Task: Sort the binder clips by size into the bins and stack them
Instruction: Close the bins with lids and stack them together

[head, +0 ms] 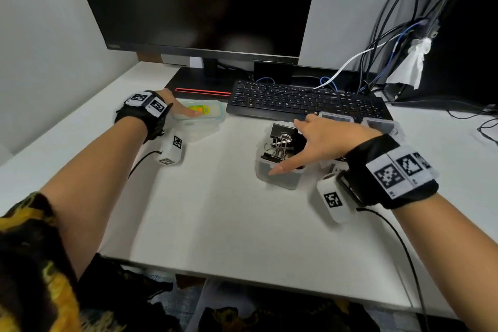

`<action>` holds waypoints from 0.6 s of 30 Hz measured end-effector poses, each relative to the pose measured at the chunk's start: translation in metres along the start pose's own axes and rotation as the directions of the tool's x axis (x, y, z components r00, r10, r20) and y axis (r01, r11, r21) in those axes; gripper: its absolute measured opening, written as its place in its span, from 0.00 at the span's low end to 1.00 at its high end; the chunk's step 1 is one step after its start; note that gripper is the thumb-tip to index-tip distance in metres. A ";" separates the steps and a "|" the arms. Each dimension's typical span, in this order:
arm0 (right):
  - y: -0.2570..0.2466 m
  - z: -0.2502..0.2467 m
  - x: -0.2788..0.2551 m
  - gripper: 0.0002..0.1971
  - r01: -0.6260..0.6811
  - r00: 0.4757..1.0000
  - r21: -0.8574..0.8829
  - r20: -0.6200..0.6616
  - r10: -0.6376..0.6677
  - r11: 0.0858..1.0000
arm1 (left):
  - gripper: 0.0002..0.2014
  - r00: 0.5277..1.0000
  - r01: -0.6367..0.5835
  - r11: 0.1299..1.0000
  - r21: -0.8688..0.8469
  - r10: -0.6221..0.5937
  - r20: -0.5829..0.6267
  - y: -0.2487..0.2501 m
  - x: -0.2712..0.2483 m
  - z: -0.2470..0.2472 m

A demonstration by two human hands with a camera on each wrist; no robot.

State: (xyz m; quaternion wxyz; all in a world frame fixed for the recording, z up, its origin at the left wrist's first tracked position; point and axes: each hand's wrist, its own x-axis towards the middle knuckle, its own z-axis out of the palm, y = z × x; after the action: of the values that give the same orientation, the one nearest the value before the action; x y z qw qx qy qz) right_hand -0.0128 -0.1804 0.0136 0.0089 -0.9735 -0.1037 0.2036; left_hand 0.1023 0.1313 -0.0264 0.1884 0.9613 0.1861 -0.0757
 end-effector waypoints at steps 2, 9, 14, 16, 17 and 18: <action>-0.010 0.009 -0.006 0.65 -0.013 0.998 -0.012 -0.062 0.013 1.000 | 0.47 0.999 -0.011 0.998 -0.070 0.014 0.038 -0.001 0.001 0.003; -0.042 0.030 -0.023 0.54 -0.141 0.978 -0.166 -0.179 0.111 0.976 | 0.54 0.987 0.025 0.998 -0.055 -0.016 0.157 0.001 -0.012 -0.004; -0.028 0.014 -0.034 0.45 -0.049 0.989 -0.260 -0.148 0.011 0.964 | 0.34 0.993 0.044 0.976 -0.215 -0.019 0.120 0.004 -0.020 -0.010; -0.016 0.010 -0.027 0.56 0.037 0.988 -0.233 -0.135 -0.070 0.972 | 0.27 0.998 0.034 0.941 -0.336 -0.011 0.069 0.004 -0.020 -0.010; -0.012 0.009 -0.022 0.62 0.104 0.985 -0.198 -0.115 -0.128 0.975 | 0.24 0.999 0.025 0.910 -0.413 -0.005 0.048 0.004 -0.019 -0.011; -0.010 0.009 -0.015 0.63 0.174 0.978 -0.173 -0.085 -0.190 0.970 | 0.22 0.999 0.017 0.870 -0.492 0.004 0.042 0.005 -0.021 -0.011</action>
State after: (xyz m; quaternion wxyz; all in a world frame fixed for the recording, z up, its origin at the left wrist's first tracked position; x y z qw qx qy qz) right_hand -0.0317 -0.1741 0.0120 -0.0474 -0.9663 -0.2085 0.1432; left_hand 0.0856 0.1244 -0.0101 0.4306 0.8792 0.1984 -0.0467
